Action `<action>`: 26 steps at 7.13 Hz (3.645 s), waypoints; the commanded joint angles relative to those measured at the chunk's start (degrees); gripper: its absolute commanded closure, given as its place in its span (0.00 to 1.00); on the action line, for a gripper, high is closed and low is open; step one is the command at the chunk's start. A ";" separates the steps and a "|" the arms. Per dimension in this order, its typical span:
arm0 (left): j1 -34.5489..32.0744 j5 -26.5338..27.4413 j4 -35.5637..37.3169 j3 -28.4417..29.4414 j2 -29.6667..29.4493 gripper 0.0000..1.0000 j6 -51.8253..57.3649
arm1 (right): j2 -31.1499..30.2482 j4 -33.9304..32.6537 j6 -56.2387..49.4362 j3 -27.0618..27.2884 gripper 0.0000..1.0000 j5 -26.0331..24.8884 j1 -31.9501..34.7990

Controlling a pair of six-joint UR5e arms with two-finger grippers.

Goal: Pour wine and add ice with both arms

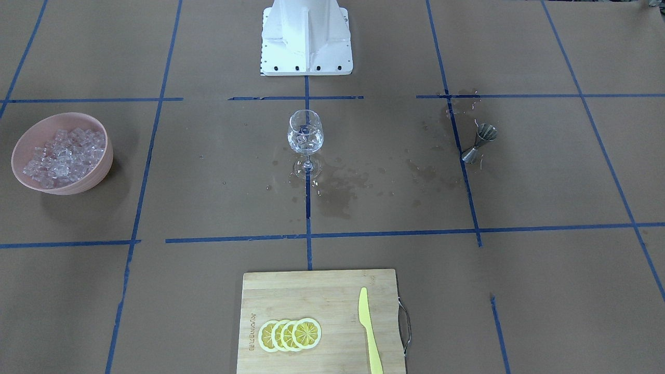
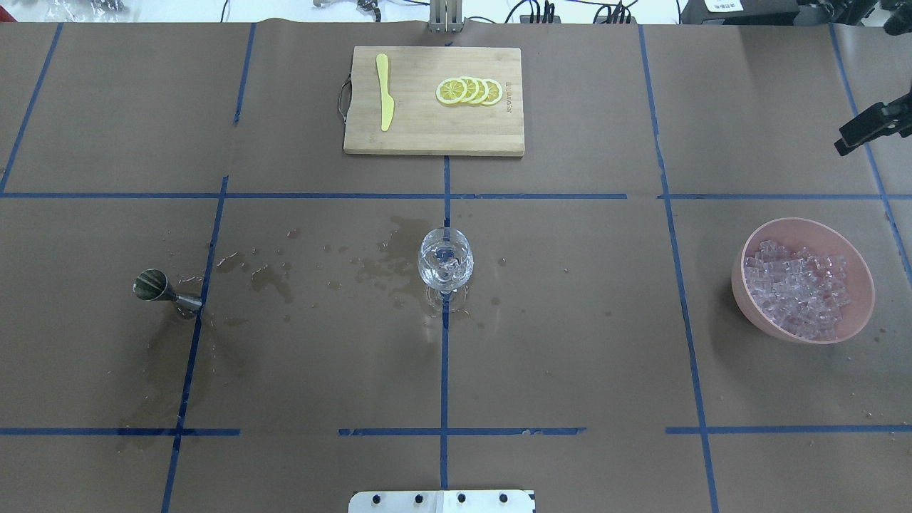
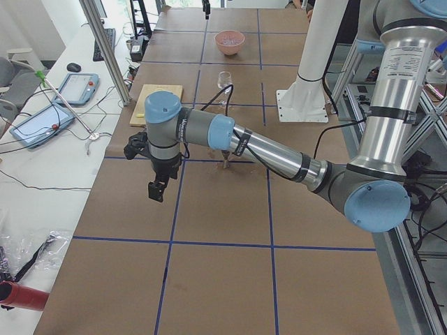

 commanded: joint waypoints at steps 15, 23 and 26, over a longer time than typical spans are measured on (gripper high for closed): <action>0.18 -2.98 -16.17 11.69 7.66 0.00 -12.35 | -10.72 6.00 -10.15 -11.31 0.00 7.36 16.20; 0.18 -2.89 -16.26 11.60 7.57 0.00 -14.03 | -10.72 6.09 -7.79 -10.78 0.00 7.54 16.37; 0.18 -2.89 -16.26 11.69 7.57 0.00 -14.03 | -10.63 6.26 -4.87 -10.61 0.00 7.54 16.37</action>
